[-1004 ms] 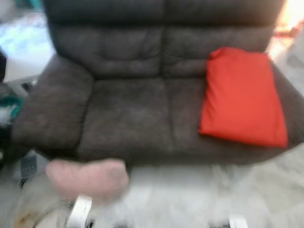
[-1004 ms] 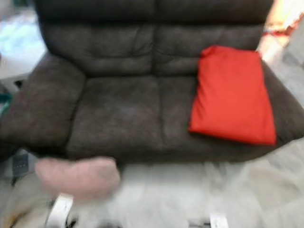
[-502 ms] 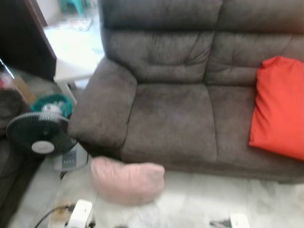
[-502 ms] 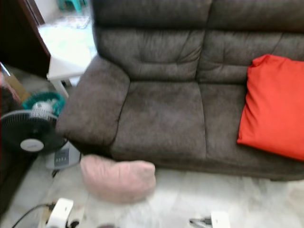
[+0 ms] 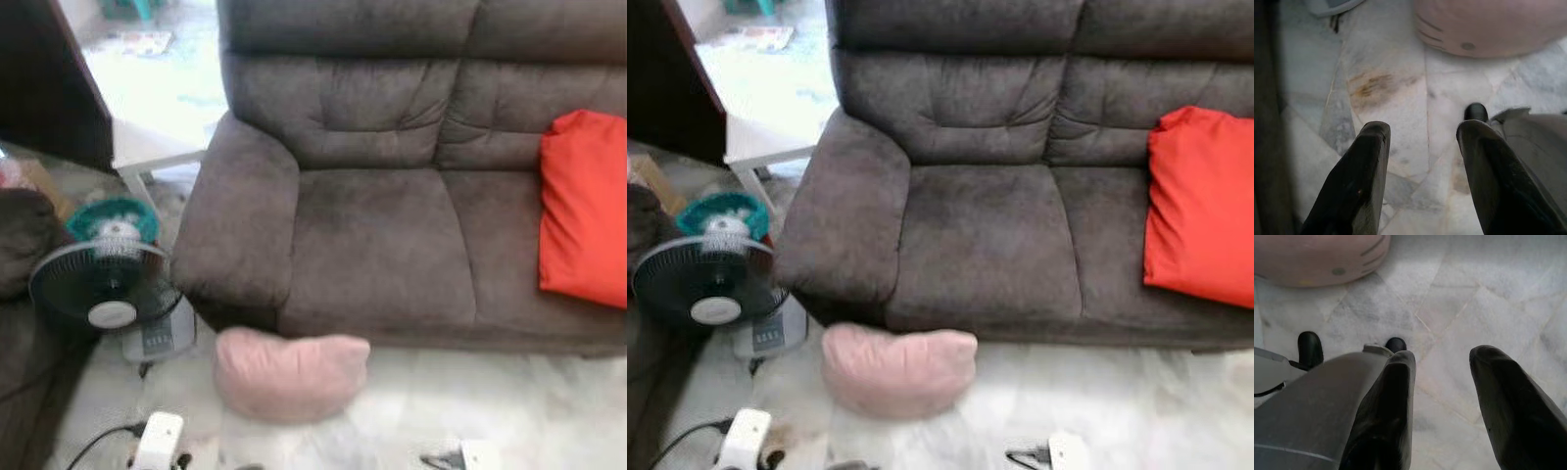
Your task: Move the pillow to the sofa from floor
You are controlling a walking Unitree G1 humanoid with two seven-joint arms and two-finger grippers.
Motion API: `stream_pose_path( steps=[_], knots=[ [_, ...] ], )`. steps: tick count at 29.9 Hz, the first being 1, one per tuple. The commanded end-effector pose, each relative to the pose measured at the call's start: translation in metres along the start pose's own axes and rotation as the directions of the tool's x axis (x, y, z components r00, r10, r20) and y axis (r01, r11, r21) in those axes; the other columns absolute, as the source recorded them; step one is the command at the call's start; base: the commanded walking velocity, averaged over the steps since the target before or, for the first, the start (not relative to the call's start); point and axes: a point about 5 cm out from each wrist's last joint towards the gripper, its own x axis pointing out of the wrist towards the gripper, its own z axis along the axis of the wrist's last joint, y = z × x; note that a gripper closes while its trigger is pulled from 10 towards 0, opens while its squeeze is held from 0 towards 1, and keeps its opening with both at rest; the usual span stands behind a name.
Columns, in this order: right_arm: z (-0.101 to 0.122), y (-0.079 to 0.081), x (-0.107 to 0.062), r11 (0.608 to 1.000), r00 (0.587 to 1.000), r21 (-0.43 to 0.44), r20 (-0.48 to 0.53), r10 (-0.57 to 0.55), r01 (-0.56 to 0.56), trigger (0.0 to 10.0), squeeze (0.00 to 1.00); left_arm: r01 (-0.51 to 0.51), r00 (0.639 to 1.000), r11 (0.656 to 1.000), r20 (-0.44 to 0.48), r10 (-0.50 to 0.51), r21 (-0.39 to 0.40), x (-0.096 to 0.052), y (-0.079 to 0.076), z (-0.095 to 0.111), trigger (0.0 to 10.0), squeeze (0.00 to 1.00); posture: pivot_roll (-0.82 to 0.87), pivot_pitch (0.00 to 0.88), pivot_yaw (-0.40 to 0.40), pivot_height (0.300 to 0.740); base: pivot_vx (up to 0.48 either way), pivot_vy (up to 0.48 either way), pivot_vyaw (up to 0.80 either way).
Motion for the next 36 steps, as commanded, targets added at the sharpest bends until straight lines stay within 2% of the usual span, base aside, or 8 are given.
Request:
stream_pose_path(
  steps=[1, 29, 33, 34, 36],
  knots=[
    [-0.007, -0.005, -0.002, 1.0, 1.0, -0.004, -0.021, -0.009, 0.008, 10.0, 0.0, -0.004, 1.0, 0.999, 0.008, 0.004, -0.033, -0.002, -0.004, -0.005, 10.0, 0.0, 0.14, 0.114, -0.019, 0.74, 0.0, 0.0, 0.0],
    [-0.007, -0.002, -0.002, 1.0, 1.0, -0.003, -0.02, 0.002, -0.002, 10.0, 0.0, -0.009, 1.0, 1.0, 0.008, 0.009, -0.017, -0.002, -0.003, -0.005, 10.0, 0.0, 0.14, 0.109, -0.016, 0.74, 0.0, 0.0, 0.0],
    [-0.007, -0.001, -0.002, 1.0, 1.0, -0.001, -0.015, 0.006, -0.006, 10.0, 0.0, -0.079, 0.987, 0.997, 0.141, 0.079, -0.006, -0.005, 0.0, 0.004, 10.0, 0.0, 0.13, 0.101, -0.014, 0.74, 0.0, 0.0, 0.0],
    [-0.006, -0.001, -0.002, 1.0, 1.0, -0.003, -0.014, 0.007, -0.007, 10.0, 0.0, -0.118, 0.974, 0.992, 0.192, 0.123, -0.04, -0.007, 0.001, 0.006, 10.0, 0.0, 0.13, 0.098, -0.015, 0.74, 0.0, 0.0, 0.0],
    [-0.006, -0.001, -0.002, 1.0, 1.0, -0.006, -0.014, 0.008, -0.008, 10.0, 0.0, -0.136, 0.96, 0.988, 0.238, 0.149, -0.068, -0.009, 0.002, 0.009, 10.0, 0.0, 0.13, 0.097, -0.016, 0.74, 0.0, 0.0, 0.0]
  ],
)
